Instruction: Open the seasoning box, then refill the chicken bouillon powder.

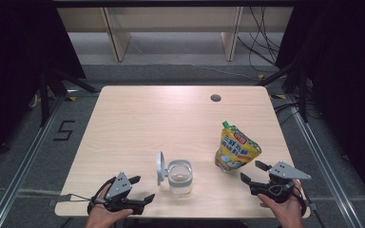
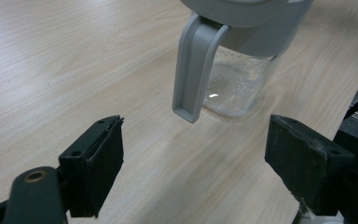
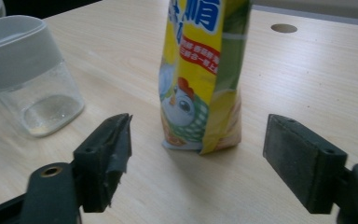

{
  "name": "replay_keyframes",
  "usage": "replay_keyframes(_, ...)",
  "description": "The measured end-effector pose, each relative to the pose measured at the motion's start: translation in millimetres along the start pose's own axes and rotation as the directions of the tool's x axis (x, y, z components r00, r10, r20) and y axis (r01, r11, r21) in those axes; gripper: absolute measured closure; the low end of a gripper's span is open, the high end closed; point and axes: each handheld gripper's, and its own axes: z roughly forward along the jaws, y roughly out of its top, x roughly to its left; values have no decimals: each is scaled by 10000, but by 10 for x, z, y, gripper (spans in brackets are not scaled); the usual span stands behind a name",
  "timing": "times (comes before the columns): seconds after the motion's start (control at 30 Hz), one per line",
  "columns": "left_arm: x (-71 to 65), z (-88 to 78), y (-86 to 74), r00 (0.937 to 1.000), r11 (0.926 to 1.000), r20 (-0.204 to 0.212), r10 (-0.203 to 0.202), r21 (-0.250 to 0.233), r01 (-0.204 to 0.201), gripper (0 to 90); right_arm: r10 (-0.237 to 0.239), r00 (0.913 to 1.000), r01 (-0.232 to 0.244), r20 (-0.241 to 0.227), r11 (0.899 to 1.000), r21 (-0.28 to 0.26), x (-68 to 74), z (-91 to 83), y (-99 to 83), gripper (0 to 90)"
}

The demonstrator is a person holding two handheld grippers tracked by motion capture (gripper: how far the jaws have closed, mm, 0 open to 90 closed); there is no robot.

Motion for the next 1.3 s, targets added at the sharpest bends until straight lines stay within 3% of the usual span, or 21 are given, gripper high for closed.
replay_keyframes(0.07, -12, -1, -6, 10000, 10000, -11, 11, -27, -11, 188, -289, 9996, 289, -17, 9995, -83, -36, 24, -7, 225)
replay_keyframes(0.13, -10, -8, -6, 10000, 10000, 5, 23, -35, -23, 188, -157, 9999, 158, 14, 9998, -131, -33, 37, -12, 212)
replay_keyframes(0.17, 12, -17, 2, 9997, 9997, -19, 225, 9, -225, 188, -53, 10000, 53, -5, 10000, 17, -26, 35, -9, 212)
replay_keyframes(0.2, 10, -12, 0, 10000, 10000, -66, 35, -52, -36, 188, 79, 10000, -80, -43, 10000, -35, -22, 45, -11, 210)
replay_keyframes(0.27, 9, -2, -2, 9999, 9999, -67, -143, -73, 142, 188, -299, 9995, 299, 33, 9995, -139, -71, 81, -12, 194)
replay_keyframes(0.33, 15, -9, -3, 9999, 9999, -34, 150, -2, -150, 187, 112, 9999, -112, 12, 9999, -62, -74, 101, -17, 177)
replay_keyframes(0.37, -2, -10, -9, 10000, 10000, -50, -59, -24, 59, 188, -193, 9998, 195, 73, 9996, -208, -116, 125, -18, 177)
replay_keyframes(0.43, -1, -8, -6, 10000, 10000, -74, -31, -26, 31, 187, 209, 9998, -209, -26, 9997, -127, -96, 148, -20, 168)
replay_keyframes(0.5, 2, -5, 0, 9999, 10000, -105, -51, -60, 50, 187, -317, 9995, 317, 5, 9995, -64, -128, 177, -17, 163)
replay_keyframes(0.53, 19, -9, 6, 9998, 9998, -91, 203, -46, -204, 187, -251, 9997, 251, 16, 9996, -107, -123, 200, -19, 162)
replay_keyframes(0.83, 25, -34, -10, 9991, 9995, -288, 311, 5, -311, 187, -214, 9998, 213, -52, 9995, -220, -133, 336, 21, 158)
replay_keyframes(0.93, 10, -32, -26, 9996, 9998, -261, -107, -147, 103, 187, -461, 9989, 458, -103, 9986, -264, -138, 412, 25, 158)
replay_keyframes(1.0, 11, -37, -26, 9996, 9999, -268, -71, -120, 68, 187, -343, 9993, 342, -126, 9994, -77, -125, 438, 19, 158)
replay_keyframes(1.03, 23, -43, -20, 9995, 9998, -260, 194, -94, -196, 187, -327, 9993, 325, -161, 9994, -140, -123, 459, 12, 158)
replay_keyframes(1.07, 25, -43, -19, 9994, 9997, -245, 240, -87, -242, 187, -511, 9985, 508, -212, 9986, -123, -131, 489, 6, 158)
replay_keyframes(1.13, 25, -39, -22, 9994, 9997, -249, 244, -78, -246, 187, -109, 9997, 110, -221, 9999, 48, -104, 497, 1, 158)
replay_keyframes(1.17, 25, -37, -23, 9994, 9997, -244, 235, -69, -237, 187, -407, 9988, 402, -257, 9990, -208, -131, 529, -2, 158)
replay_keyframes(1.2, 25, -37, -25, 9994, 9997, -271, 233, -75, -235, 187, -300, 9991, 293, -300, 9993, -230, -124, 532, -1, 158)
replay_keyframes(1.23, 25, -37, -26, 9993, 9997, -278, 234, -76, -236, 187, -522, 9983, 515, -270, 9983, -274, -130, 541, -1, 158)
replay_keyframes(1.27, 25, -36, -27, 9993, 9997, -284, 238, -73, -240, 187, -243, 9989, 237, -400, 9996, -150, -104, 535, -1, 158)
replay_keyframes(1.3, 23, -40, -26, 9990, 9996, -352, 283, -25, -284, 187, -367, 9987, 358, -362, 9990, -260, -114, 548, -1, 158)
